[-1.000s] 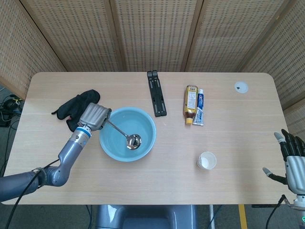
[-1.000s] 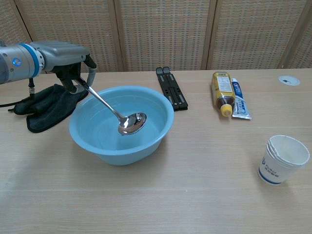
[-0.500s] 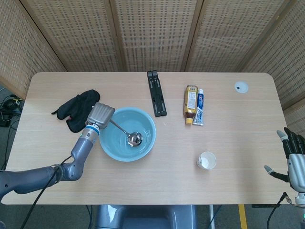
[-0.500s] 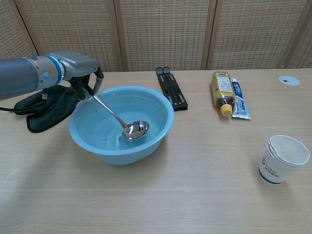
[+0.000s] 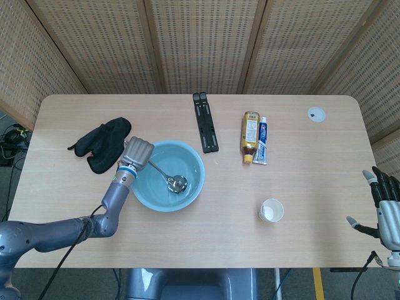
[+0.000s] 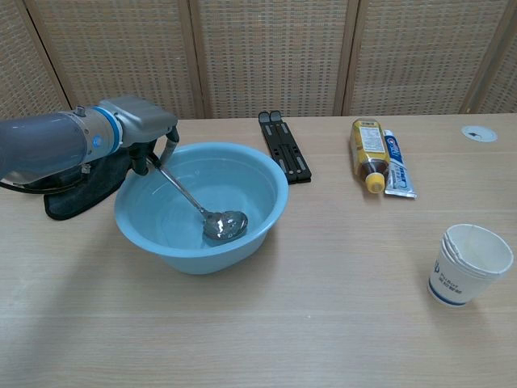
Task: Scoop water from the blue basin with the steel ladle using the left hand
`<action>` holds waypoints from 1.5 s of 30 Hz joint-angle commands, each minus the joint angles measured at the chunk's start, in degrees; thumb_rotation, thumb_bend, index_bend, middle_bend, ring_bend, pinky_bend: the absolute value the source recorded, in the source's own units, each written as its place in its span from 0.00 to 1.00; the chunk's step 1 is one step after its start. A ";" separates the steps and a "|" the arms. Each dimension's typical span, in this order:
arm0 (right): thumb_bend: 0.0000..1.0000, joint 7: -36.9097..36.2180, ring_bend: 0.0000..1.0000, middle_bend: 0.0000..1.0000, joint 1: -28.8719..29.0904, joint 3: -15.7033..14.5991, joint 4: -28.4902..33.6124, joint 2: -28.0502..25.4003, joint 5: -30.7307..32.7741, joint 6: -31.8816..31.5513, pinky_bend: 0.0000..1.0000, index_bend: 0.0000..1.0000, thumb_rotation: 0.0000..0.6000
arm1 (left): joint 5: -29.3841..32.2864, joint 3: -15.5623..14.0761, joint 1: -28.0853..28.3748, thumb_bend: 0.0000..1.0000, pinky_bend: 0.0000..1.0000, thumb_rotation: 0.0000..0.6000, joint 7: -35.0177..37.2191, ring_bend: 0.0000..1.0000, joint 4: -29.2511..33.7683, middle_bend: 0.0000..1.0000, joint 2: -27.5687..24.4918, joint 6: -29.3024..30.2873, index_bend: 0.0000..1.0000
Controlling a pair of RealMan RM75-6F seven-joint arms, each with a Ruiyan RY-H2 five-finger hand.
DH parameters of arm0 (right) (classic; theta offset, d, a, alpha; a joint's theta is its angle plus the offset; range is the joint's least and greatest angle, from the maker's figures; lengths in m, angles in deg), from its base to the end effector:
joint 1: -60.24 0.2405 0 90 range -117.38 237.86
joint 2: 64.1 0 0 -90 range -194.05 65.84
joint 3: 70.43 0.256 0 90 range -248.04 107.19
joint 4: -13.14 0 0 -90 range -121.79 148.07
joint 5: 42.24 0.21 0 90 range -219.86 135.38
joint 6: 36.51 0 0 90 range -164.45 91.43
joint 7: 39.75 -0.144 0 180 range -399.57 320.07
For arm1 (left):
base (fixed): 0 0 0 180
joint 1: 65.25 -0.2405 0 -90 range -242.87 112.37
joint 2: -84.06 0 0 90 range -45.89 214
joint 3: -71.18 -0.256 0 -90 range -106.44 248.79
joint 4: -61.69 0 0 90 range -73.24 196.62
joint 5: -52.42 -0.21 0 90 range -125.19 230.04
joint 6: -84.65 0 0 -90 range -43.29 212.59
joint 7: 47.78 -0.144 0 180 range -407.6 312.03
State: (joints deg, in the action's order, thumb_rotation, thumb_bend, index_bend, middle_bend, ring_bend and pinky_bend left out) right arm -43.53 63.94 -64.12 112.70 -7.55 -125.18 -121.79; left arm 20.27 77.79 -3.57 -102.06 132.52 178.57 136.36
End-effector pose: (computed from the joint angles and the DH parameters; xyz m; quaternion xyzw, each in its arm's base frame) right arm -0.2988 -0.1856 0.2001 0.5534 -0.4011 0.4160 0.5998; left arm -0.1232 0.4155 -0.0363 -0.7984 -0.2301 -0.1663 0.5309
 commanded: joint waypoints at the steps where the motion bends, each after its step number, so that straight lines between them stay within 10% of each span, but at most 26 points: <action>1: 0.00 -0.13 0.00 0.00 -0.04 0.01 -0.05 -0.03 0.04 -0.05 0.00 0.00 1.00 | -0.12 -0.04 0.23 0.78 1.00 1.00 -0.35 0.94 0.03 0.99 0.15 0.45 0.82; 18: 0.00 0.05 0.00 0.00 0.06 -0.25 0.01 0.07 -0.25 0.18 0.00 0.00 1.00 | -2.21 0.92 -0.89 0.79 1.00 1.00 3.79 0.94 6.31 0.99 -5.73 0.29 0.83; 45: 0.00 0.74 0.00 0.00 -0.20 -0.29 0.42 0.14 -0.27 -0.39 0.00 0.00 1.00 | 11.09 3.57 7.44 0.79 1.00 1.00 -4.58 0.94 26.99 0.98 -23.85 4.41 0.83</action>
State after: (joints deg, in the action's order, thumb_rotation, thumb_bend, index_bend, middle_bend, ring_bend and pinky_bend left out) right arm -42.77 63.75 -64.43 113.12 -7.40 -125.47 -122.16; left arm 29.97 81.52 2.89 -105.52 158.46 155.46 140.08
